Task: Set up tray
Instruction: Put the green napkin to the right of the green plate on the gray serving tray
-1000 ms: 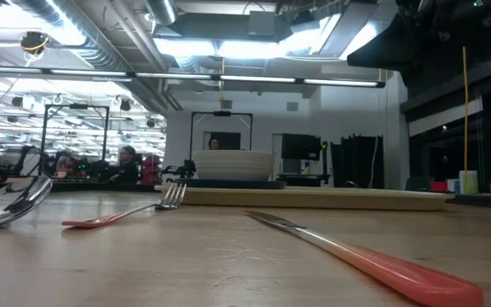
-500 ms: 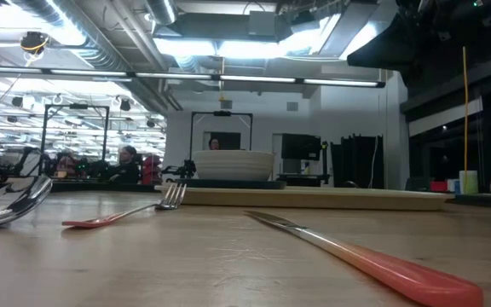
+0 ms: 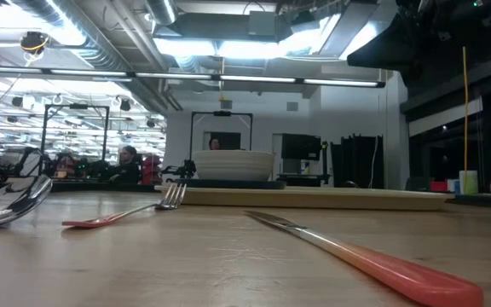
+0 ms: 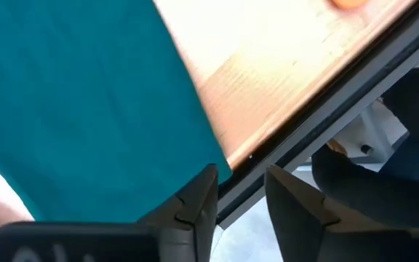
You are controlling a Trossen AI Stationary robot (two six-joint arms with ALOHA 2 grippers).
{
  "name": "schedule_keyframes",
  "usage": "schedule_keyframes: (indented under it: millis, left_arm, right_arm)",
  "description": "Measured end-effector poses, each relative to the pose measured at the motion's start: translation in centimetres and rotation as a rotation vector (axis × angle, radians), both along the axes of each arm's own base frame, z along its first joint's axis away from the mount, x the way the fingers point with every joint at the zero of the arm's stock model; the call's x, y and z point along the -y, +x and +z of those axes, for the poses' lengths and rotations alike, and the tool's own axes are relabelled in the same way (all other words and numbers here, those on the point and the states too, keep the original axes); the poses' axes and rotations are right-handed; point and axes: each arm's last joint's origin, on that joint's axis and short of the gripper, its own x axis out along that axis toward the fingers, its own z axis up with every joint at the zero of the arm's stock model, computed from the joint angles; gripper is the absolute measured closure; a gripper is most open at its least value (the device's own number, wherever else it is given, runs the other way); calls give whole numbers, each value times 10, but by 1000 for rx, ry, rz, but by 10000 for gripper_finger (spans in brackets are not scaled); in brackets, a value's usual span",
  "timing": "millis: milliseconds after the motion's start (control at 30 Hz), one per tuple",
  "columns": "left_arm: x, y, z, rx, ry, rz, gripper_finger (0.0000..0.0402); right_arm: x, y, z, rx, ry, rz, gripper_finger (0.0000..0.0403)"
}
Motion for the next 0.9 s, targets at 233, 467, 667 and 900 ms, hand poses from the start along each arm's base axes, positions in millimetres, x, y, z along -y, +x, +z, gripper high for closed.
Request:
schedule_keyframes:
  millis: [233, 467, 667, 900]
  left_arm:
    - [0, 2, -3, 5, 10, -12, 264]
    - [2, 3, -23, -104, 26, -34, 261]
    - [1, 4, -39, -270, 11, -59, 261]
    - [0, 7, -40, -261, 20, -73, 261]
  right_arm:
    - [0, 0, 0, -1, 0, 0, 397]
    - [0, 0, 0, -1, 0, 0, 397]
    - [0, 0, 0, -1, 3, -1, 397]
    - [0, 0, 0, 5, 23, -6, 397]
